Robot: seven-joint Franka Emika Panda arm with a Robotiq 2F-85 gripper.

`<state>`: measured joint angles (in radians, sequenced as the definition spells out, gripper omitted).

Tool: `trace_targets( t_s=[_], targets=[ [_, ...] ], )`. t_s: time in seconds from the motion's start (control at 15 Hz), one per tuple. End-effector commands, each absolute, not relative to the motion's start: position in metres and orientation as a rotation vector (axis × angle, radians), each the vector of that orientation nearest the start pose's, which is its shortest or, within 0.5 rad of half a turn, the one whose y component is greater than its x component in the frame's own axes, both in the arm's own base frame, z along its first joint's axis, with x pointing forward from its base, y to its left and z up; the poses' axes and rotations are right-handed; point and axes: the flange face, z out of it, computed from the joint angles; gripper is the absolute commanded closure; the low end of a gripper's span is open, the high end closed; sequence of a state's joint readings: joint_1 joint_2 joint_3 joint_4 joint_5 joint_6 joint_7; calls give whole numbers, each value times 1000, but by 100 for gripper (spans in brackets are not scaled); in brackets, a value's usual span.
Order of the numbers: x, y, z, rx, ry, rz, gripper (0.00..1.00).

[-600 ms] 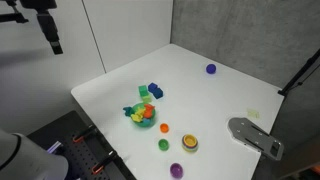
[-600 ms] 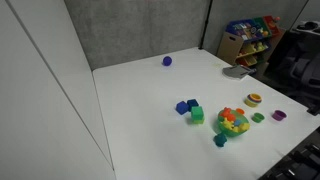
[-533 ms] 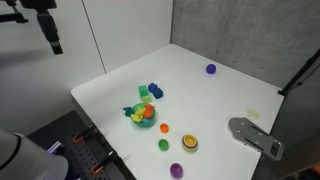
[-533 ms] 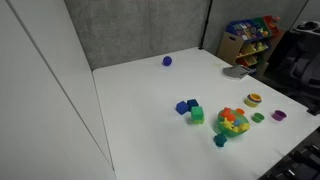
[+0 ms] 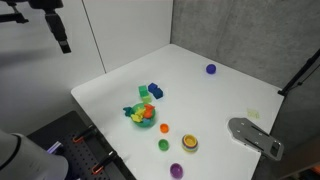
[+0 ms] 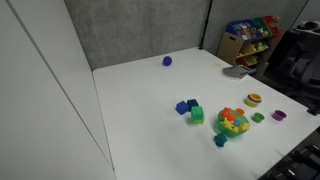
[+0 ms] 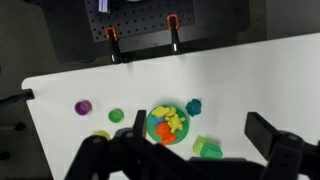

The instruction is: Put the small purple bowl in the small yellow bowl

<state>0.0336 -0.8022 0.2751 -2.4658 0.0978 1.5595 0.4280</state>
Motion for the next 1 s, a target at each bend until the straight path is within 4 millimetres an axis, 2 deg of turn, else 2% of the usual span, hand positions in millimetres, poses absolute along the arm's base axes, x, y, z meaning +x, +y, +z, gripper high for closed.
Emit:
trace_targets(
  t_s=[0.0, 0.27, 0.47, 0.93],
  targets=[
    [302, 96, 531, -3253, 374, 81, 0],
    [323, 58, 520, -3254, 418, 10, 0],
    [336, 20, 504, -3226, 442, -5, 0],
    [349, -76, 447, -3167, 418, -19, 0]
  ],
)
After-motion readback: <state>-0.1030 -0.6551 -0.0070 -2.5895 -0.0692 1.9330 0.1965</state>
